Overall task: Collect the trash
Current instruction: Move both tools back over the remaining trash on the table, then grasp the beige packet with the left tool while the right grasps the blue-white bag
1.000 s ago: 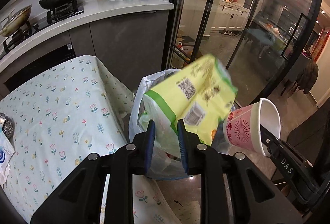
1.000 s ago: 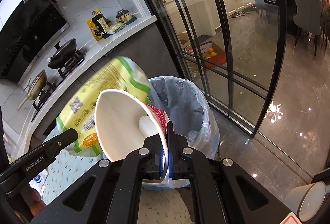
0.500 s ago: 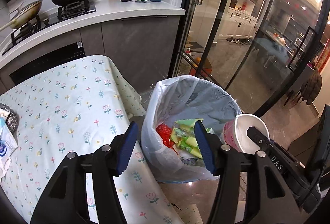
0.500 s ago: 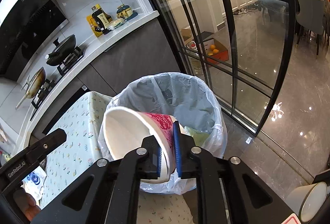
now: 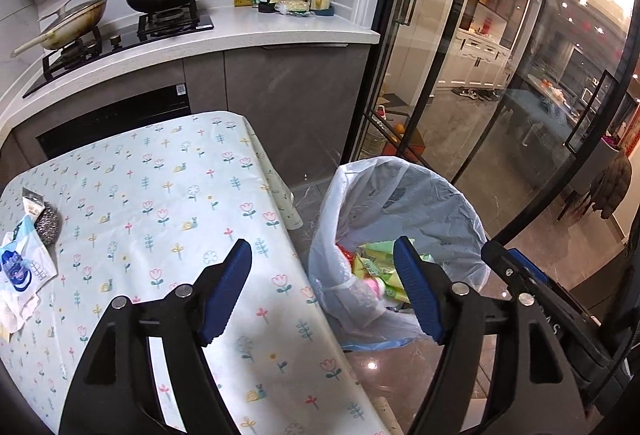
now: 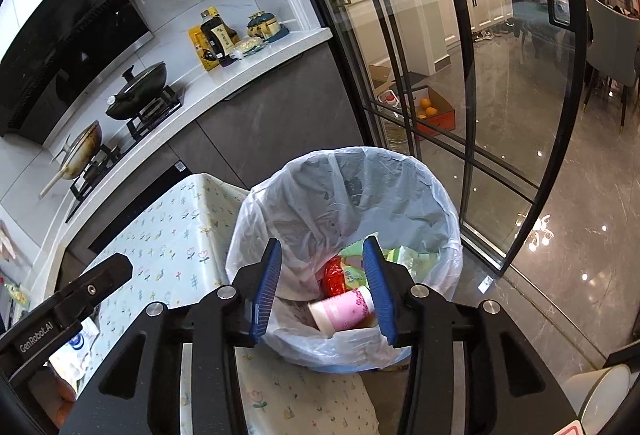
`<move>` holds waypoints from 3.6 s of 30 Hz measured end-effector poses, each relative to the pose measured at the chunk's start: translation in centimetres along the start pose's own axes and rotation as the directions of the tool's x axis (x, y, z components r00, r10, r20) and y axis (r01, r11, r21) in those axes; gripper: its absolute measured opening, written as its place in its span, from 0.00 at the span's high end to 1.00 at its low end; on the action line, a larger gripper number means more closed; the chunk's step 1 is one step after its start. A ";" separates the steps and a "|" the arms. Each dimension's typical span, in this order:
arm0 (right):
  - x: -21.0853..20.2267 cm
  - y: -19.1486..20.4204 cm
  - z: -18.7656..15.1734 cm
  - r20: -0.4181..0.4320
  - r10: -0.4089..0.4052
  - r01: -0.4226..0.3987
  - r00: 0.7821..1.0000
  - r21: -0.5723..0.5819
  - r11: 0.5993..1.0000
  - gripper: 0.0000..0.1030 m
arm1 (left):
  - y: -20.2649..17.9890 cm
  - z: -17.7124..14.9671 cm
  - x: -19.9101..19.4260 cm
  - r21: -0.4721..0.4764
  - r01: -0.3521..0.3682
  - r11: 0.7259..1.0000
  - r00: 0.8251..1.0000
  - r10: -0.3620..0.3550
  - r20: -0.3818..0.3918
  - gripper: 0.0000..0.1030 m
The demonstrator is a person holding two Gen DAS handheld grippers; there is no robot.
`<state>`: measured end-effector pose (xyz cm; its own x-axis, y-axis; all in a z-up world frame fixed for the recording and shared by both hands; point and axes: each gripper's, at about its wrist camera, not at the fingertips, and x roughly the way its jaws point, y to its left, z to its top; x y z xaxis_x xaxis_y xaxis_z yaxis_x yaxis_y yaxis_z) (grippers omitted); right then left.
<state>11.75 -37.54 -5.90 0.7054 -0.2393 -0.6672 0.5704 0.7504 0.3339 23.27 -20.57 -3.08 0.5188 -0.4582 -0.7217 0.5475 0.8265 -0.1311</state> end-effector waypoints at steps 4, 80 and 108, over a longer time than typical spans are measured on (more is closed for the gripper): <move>-0.7 1.8 -0.4 0.004 0.015 -0.015 1.000 -0.030 0.999 0.59 | 1.4 -0.3 -1.0 -0.020 -0.011 1.000 1.000 0.011 0.006 0.32; 6.4 45.8 -20.9 -0.347 0.276 -0.395 0.896 -0.341 0.853 0.38 | 47.2 -14.2 -10.0 -0.578 -0.154 0.802 0.987 0.145 -0.063 0.57; 7.6 39.5 -19.3 -0.309 0.176 -0.284 0.935 -0.351 0.892 0.93 | 41.9 -15.1 -10.0 -0.553 -0.100 0.827 0.995 0.074 -0.070 0.49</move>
<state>31.55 2.13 -10.66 0.6297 0.0985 -0.7706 0.1608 0.9539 0.2533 31.16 23.56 -11.62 0.5103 -0.3719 -0.7754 0.0382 0.9106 -0.4116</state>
